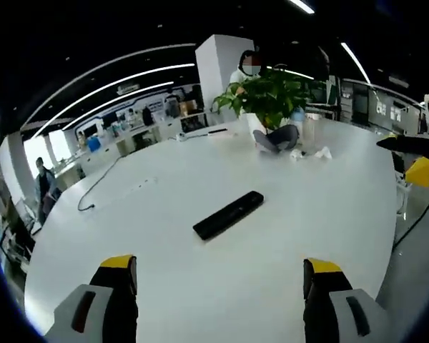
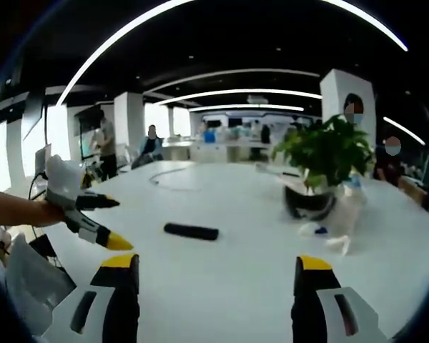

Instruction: Press the specified remote control buttons in sequence, fully releasing each button before pressing the next.

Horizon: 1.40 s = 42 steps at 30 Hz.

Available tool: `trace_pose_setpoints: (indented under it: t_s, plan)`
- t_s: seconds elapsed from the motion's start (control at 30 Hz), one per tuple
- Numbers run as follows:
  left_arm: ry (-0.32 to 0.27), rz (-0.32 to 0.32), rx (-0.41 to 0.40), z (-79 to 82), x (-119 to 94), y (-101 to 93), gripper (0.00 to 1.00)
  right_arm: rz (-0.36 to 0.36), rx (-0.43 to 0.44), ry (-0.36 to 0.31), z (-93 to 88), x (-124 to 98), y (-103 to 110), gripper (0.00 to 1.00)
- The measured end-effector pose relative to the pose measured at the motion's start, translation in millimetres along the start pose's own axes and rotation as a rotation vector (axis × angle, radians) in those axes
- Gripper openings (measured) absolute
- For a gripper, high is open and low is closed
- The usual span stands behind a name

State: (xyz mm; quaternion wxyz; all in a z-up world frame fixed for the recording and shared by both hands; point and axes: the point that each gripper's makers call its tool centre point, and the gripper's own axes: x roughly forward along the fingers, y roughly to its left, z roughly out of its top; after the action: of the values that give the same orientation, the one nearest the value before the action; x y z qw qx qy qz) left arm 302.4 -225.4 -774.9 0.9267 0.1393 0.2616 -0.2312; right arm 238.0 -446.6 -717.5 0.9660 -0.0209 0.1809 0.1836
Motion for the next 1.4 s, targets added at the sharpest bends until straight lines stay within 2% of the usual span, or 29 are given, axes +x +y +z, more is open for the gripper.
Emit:
trace_pose_setpoints:
  t_s: [0.17, 0.3, 0.37, 0.4, 0.47, 0.63, 0.73, 0.8, 0.97, 1.07, 1.2, 1.27, 1.33, 1.4]
  plan:
    - [-0.092, 0.021, -0.064, 9.7, -20.1, 0.7, 1.00, -0.001, -0.005, 0.002, -0.2, 0.2, 0.0, 0.90]
    - [-0.115, 0.020, -0.062, 13.0, -29.9, 1.3, 1.00, 0.001, -0.011, 0.000, 0.1, 0.4, 0.8, 0.91]
    - [-0.151, 0.009, -0.111, 17.1, -35.8, -2.7, 1.00, 0.006, -0.018, 0.002, -0.3, 0.7, 2.1, 0.91]
    - [-0.188, 0.007, -0.161, 20.9, -40.1, -5.4, 1.00, 0.009, -0.020, 0.006, -0.9, 1.0, 2.8, 0.91]
    - [-0.244, 0.002, -0.205, 25.3, -47.3, -10.9, 1.00, 0.009, -0.023, 0.008, -1.4, 1.3, 2.9, 0.91]
    - [-0.225, 0.048, -0.157, 15.9, -60.9, -14.7, 1.00, -0.002, -0.024, 0.007, -1.4, 0.9, 0.9, 0.91]
    - [-0.225, 0.078, -0.155, 11.4, -67.8, -9.6, 1.00, -0.008, -0.014, 0.006, -1.6, 0.7, -1.3, 0.91]
    - [-0.236, 0.074, -0.158, 9.9, -72.3, -8.6, 1.00, -0.011, -0.013, 0.006, -1.6, 0.6, -2.0, 0.91]
    - [-0.221, 0.137, -0.145, 0.0, -75.2, 3.4, 1.00, -0.006, -0.018, 0.013, -3.2, 0.8, -1.0, 0.90]
    - [-0.248, 0.165, -0.153, 1.4, -76.7, 5.6, 1.00, -0.009, -0.015, 0.011, -3.0, 0.4, -1.5, 0.89]
    - [-0.242, 0.185, -0.125, 5.8, -80.6, 6.4, 1.00, -0.013, -0.010, 0.015, -3.8, 0.8, -3.1, 0.89]
    - [-0.244, 0.188, -0.127, 1.9, -87.4, 5.4, 1.00, -0.017, -0.008, 0.017, -4.1, 0.9, -4.1, 0.89]
    - [-0.210, 0.200, -0.130, -9.1, -90.5, 7.4, 1.00, -0.023, -0.001, 0.017, -4.1, 0.8, -5.7, 0.89]
    - [-0.201, 0.217, -0.133, -12.9, -91.8, 10.8, 1.00, -0.028, 0.008, 0.017, -4.1, 0.9, -7.1, 0.89]
